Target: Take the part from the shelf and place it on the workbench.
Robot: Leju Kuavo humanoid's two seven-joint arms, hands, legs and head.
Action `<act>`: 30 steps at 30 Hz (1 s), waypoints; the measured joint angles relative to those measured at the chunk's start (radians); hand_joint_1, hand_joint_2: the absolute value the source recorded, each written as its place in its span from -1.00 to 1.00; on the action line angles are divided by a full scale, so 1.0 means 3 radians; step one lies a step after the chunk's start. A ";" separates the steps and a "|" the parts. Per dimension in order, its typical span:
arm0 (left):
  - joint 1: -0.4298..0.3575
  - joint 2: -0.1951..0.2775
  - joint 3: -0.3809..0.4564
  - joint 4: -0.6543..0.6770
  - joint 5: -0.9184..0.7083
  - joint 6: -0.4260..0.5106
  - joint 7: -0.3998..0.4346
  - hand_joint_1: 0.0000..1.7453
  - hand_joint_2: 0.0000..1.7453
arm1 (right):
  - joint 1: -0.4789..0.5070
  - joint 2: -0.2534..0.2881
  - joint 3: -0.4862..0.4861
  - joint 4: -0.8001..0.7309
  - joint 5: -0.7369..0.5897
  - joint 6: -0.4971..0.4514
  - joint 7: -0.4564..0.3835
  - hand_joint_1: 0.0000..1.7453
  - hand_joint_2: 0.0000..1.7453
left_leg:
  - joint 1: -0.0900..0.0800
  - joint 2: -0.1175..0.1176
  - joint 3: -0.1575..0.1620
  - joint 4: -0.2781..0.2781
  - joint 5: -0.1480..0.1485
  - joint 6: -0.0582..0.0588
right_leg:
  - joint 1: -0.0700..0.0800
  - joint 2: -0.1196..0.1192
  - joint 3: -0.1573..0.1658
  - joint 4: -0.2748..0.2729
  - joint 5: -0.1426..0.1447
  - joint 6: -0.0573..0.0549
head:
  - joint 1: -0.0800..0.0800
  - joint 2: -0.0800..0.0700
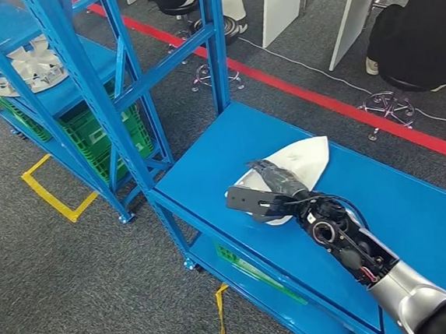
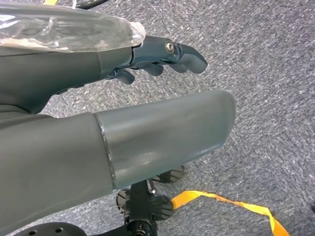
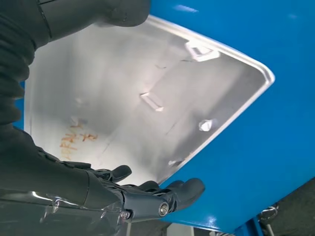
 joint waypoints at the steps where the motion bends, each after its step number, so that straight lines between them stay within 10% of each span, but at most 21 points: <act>1: 0.0000 0.0000 -0.0002 0.0000 0.0000 0.0001 0.0000 -1.00 -1.00 | -0.0003 0.0014 0.0003 0.0010 -0.0004 0.0001 0.0000 -1.00 1.00 | 0.0000 0.0000 0.0000 0.0000 0.0000 0.0000 | 0.0000 0.0000 0.0000 0.0000 0.0000 0.0000 | 0.0000 0.0000; 30: 0.0001 0.0000 -0.0008 0.0000 0.0009 0.0007 -0.0004 -1.00 -1.00 | -0.0098 0.0217 0.0045 0.0204 -0.0008 -0.0004 -0.0053 -1.00 1.00 | 0.0000 0.0000 0.0000 0.0000 0.0000 0.0000 | 0.0000 0.0000 0.0000 0.0000 0.0000 0.0000 | 0.0000 0.0000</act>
